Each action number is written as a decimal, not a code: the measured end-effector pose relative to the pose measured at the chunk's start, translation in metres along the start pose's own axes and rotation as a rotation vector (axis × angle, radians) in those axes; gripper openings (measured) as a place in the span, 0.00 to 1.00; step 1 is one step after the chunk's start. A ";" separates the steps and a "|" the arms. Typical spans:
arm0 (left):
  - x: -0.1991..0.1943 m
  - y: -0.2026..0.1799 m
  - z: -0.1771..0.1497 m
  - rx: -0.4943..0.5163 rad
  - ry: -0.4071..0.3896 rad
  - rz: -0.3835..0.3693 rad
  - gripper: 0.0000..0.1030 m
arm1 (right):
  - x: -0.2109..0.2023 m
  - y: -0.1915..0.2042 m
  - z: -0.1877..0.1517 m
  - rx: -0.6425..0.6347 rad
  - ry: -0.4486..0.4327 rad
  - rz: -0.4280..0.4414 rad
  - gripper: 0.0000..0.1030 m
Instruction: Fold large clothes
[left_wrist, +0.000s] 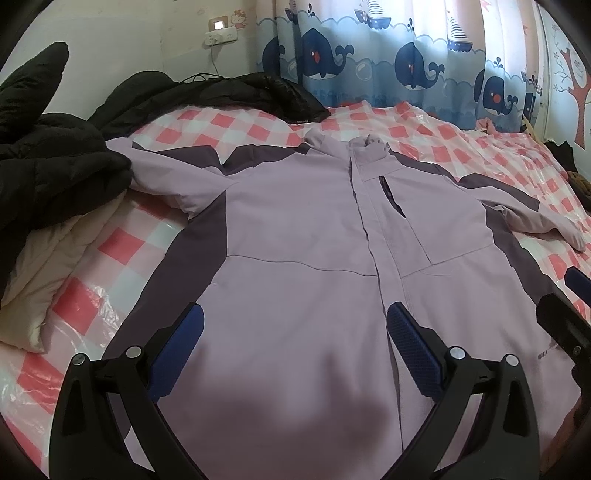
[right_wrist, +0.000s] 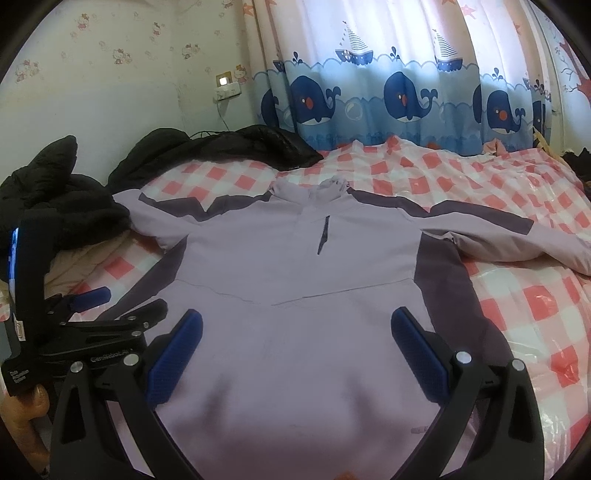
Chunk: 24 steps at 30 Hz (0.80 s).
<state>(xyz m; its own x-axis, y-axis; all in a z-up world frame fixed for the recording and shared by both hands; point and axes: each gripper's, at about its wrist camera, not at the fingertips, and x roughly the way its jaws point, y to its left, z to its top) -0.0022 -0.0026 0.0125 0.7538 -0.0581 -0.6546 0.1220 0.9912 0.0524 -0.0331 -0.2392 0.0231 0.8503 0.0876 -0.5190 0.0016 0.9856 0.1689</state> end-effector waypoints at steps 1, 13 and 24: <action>0.000 0.001 0.001 0.000 0.001 -0.002 0.93 | 0.002 -0.001 0.000 0.000 0.009 -0.016 0.95; 0.005 -0.002 -0.001 -0.003 0.021 -0.003 0.93 | 0.021 -0.012 -0.006 0.003 0.126 -0.192 0.95; 0.010 -0.002 -0.004 -0.004 0.037 -0.003 0.93 | 0.020 -0.013 -0.005 0.001 0.127 -0.203 0.95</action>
<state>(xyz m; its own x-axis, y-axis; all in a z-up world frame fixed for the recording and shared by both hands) 0.0024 -0.0051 0.0028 0.7292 -0.0565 -0.6819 0.1211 0.9915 0.0473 -0.0187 -0.2491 0.0064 0.7594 -0.0946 -0.6438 0.1665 0.9847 0.0517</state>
